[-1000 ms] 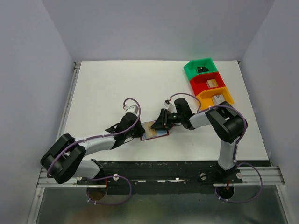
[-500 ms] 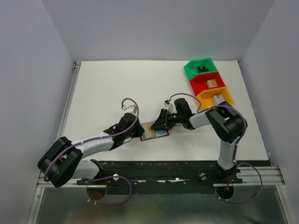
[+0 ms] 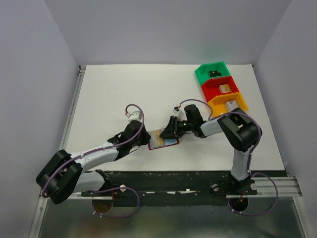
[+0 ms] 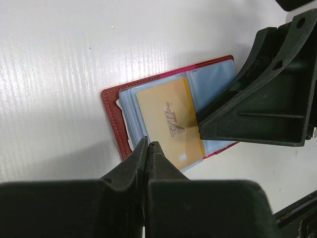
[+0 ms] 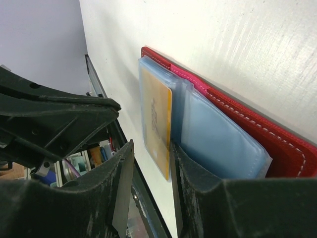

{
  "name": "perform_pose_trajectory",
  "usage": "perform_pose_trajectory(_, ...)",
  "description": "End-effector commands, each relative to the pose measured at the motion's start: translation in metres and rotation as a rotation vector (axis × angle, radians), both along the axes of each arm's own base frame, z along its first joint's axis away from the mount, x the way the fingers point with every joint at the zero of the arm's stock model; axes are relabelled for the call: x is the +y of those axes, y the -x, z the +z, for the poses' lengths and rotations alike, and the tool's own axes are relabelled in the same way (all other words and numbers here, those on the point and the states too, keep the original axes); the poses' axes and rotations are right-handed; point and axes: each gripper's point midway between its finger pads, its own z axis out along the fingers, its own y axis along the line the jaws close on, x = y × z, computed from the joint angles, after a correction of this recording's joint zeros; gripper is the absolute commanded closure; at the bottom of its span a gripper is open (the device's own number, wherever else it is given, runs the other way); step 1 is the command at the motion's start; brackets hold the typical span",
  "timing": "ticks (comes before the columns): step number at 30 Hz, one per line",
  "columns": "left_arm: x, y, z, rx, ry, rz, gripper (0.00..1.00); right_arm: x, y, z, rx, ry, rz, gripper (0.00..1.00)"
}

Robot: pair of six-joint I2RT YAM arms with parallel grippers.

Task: Take the credit cards out of the card holder
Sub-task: Remove the credit card from the card holder.

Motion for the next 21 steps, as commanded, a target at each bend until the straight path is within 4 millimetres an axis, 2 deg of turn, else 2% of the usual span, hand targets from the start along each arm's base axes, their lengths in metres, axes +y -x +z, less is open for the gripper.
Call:
perform_pose_trajectory(1,-0.001,-0.001,-0.006,0.012,-0.017,0.003,0.99,0.004,0.004,0.000,0.003,-0.010,0.033,0.57)
perform_pose_trajectory(11,0.001,0.001,-0.021,0.060,-0.063,0.003,1.00,0.008,0.007,0.005,-0.002,-0.028,0.052,0.57)
perform_pose_trajectory(21,-0.011,0.001,-0.027,0.085,-0.050,-0.050,1.00,0.013,0.009,0.015,-0.017,-0.070,0.066,0.57)
